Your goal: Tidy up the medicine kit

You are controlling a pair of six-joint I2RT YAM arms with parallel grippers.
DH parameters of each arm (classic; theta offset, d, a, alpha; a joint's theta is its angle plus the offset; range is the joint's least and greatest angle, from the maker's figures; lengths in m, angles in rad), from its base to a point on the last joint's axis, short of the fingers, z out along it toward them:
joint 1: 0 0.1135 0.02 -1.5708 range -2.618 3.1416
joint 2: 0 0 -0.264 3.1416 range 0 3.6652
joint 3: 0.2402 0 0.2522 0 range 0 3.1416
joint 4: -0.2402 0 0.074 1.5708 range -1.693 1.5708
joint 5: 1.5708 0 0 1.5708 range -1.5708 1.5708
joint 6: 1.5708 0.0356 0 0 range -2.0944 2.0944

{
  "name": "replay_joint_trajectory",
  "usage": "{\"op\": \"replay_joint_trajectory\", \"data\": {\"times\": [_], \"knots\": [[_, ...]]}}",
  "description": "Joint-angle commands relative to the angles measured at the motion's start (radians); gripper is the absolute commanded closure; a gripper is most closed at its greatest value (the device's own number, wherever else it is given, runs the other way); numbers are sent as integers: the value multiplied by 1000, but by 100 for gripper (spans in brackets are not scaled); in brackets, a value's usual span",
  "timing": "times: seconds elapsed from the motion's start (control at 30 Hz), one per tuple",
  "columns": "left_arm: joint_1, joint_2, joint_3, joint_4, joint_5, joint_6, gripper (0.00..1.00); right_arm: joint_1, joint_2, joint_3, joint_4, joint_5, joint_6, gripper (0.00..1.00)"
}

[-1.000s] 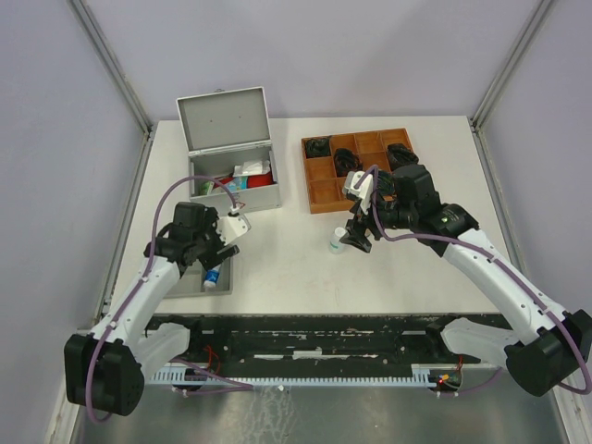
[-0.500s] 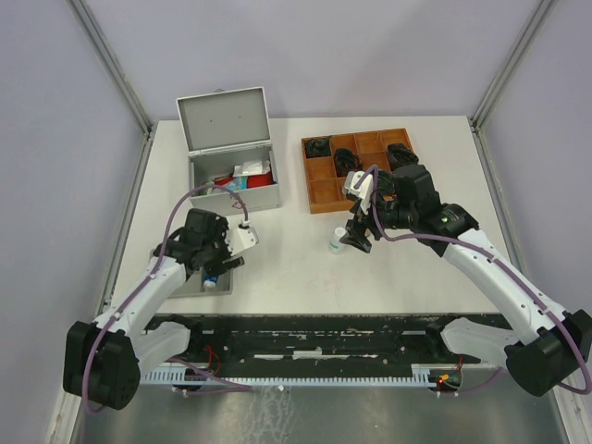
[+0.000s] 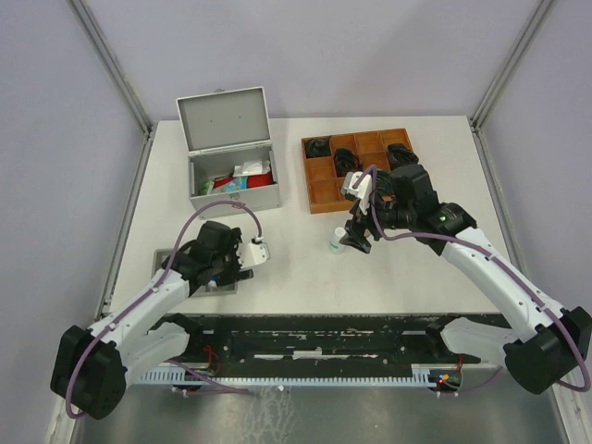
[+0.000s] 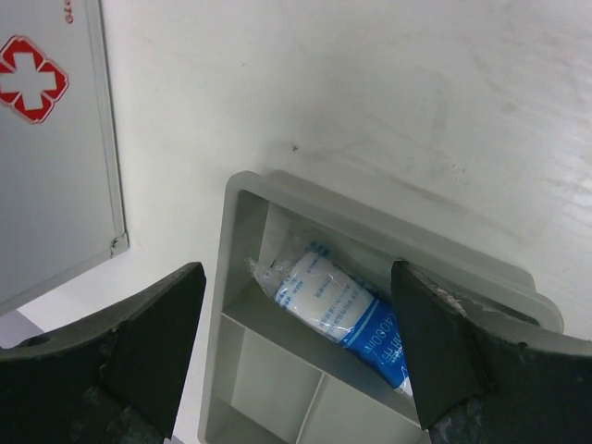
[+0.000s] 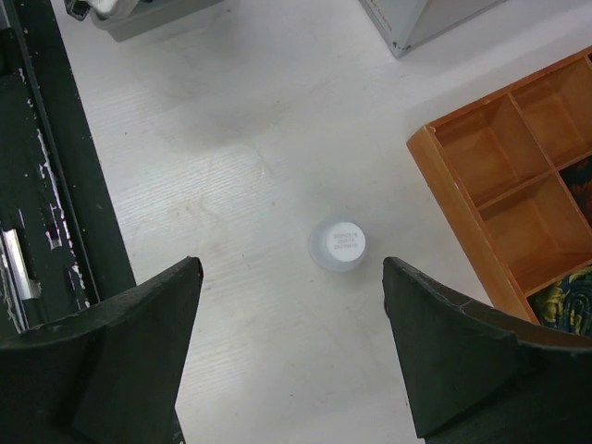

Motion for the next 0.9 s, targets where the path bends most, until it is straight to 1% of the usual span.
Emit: {"op": "replay_joint_trajectory", "data": {"times": [0.0, 0.1, 0.4, 0.57, 0.73, 0.87], "knots": [[-44, 40, -13, 86, -3, -68, 12, -2, -10, 33, 0, -20, -8, 12], [-70, 80, -5, 117, 1, -97, 12, -3, -15, 32, 0, -19, -9, 12], [-164, 182, 61, 197, 86, -227, 12, -4, -15, 32, -3, -11, -20, 11], [-213, 241, 106, 218, 111, -245, 12, -16, -14, 34, -3, -6, -21, 11], [-216, 214, 194, 175, 158, -267, 12, -35, -14, 33, -3, -13, -17, 11], [-216, 178, 201, 146, 133, -239, 12, -38, -12, 36, -4, -7, -19, 11]]}}
